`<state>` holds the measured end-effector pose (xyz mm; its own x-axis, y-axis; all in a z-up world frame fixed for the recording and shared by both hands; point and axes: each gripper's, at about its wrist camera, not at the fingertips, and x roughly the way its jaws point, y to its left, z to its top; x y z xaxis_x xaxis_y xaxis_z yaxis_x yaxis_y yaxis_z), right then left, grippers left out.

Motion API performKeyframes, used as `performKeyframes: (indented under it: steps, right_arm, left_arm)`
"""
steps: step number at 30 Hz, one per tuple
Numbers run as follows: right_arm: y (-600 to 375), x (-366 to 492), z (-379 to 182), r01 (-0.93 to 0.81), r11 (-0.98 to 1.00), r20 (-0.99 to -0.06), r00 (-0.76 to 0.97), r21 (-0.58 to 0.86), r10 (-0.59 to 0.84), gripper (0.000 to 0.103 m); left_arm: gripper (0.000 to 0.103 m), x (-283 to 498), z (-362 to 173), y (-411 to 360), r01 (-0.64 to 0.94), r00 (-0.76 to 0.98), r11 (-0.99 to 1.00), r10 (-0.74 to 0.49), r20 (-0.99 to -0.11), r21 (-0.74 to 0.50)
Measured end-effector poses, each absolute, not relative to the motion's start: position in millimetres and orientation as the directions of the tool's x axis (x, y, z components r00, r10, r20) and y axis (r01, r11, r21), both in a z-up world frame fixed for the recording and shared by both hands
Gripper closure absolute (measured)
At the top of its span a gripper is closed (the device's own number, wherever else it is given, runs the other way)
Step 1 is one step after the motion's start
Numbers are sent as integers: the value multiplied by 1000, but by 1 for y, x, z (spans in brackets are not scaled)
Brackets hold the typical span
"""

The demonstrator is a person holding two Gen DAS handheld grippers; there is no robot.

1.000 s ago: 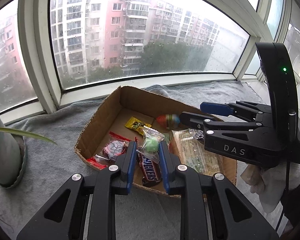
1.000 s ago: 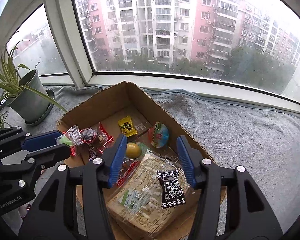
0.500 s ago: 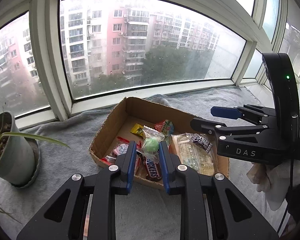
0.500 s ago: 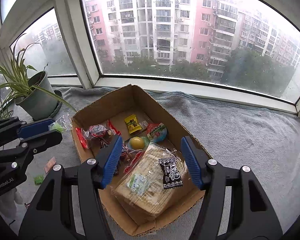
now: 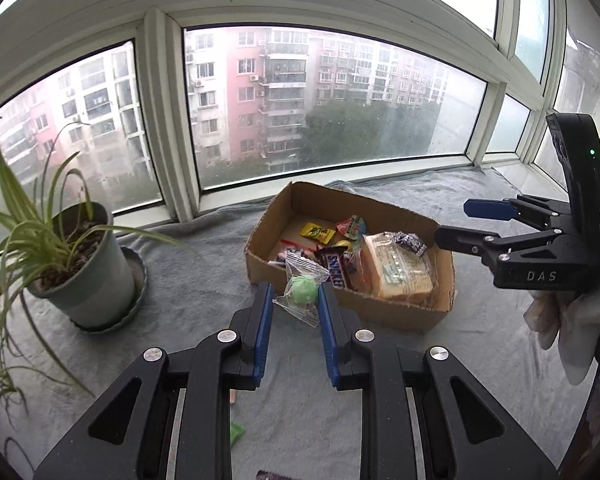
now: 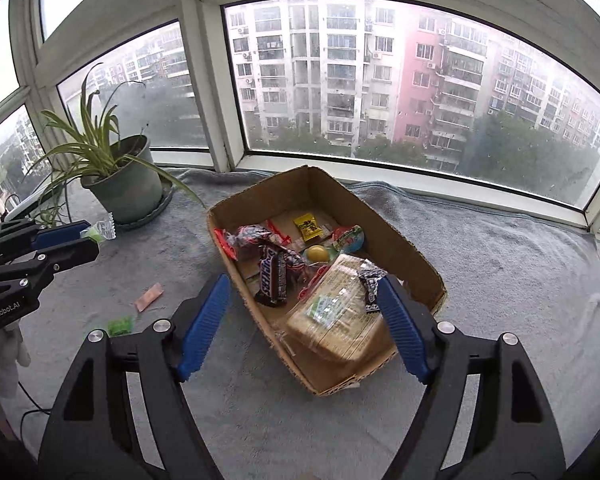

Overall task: Organize snacks
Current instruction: 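Withdraw both grippers toward the last Snickers bar and green mint packet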

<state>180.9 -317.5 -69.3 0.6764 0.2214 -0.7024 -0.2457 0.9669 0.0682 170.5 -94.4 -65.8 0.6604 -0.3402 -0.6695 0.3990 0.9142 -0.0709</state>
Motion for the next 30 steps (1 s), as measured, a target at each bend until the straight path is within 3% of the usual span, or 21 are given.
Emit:
performKeyframes:
  steps: [5, 16, 27, 30]
  right_arm:
    - [-307, 151, -72, -301, 945, -670, 677, 125, 304, 24]
    - [-258, 108, -108, -403, 910, -758, 563, 95, 329, 24]
    - [-199, 67, -158, -530, 840, -816, 431, 117, 386, 24]
    - [-188, 63, -171, -551, 822, -827, 389, 143, 405, 29]
  left_arm:
    - [81, 144, -70, -58, 355, 664, 932, -309, -681, -76]
    - [77, 103, -96, 3, 253, 633, 957, -272, -725, -139]
    - [77, 74, -149, 10, 233, 528, 950, -305, -793, -210]
    - [77, 69, -158, 6, 239, 505, 945, -317, -803, -223]
